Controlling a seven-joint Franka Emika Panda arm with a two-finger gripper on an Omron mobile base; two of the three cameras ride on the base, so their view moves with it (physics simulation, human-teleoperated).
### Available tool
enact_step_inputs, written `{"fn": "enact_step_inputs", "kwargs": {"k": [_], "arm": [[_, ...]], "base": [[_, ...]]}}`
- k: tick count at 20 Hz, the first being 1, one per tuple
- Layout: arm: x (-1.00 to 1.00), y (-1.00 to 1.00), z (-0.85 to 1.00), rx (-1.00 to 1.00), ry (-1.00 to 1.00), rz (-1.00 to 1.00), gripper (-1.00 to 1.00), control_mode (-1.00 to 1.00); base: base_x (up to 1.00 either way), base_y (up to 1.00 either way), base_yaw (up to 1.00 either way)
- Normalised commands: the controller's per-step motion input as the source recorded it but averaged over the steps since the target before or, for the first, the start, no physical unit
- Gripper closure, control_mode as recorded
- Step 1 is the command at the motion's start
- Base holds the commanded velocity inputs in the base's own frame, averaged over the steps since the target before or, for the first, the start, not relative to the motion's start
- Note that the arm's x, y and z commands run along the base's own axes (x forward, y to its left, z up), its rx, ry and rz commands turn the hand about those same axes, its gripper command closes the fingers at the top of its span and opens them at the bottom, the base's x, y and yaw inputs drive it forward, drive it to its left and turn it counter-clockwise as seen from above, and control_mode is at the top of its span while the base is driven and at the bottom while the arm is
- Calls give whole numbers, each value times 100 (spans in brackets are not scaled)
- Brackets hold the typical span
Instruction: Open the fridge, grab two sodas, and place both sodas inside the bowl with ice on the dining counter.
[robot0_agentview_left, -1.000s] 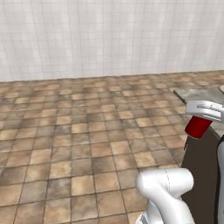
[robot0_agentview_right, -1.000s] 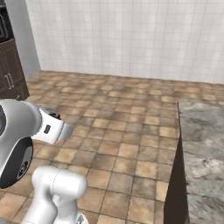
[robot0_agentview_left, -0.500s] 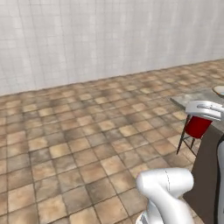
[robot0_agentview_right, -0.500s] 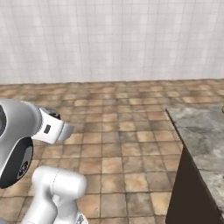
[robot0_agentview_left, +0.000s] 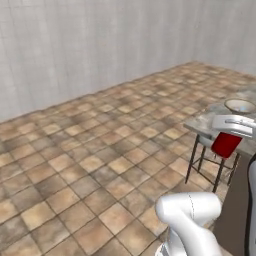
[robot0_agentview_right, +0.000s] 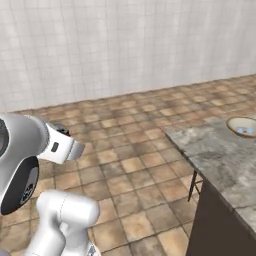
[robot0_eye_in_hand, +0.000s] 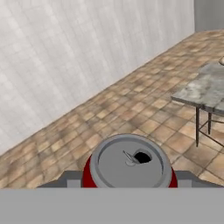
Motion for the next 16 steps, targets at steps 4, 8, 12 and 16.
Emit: {"fn": "enact_step_inputs", "kwargs": {"k": [4,8,12,16], "arm": [[0,0,0,0,0,0,100,100],[0,0,0,0,0,0,100,100],[0,0,0,0,0,0,100,100],[0,0,0,0,0,0,100,100]], "base": [[64,53,-55],[63,52,-56],[61,54,-55],[61,58,-52]]}}
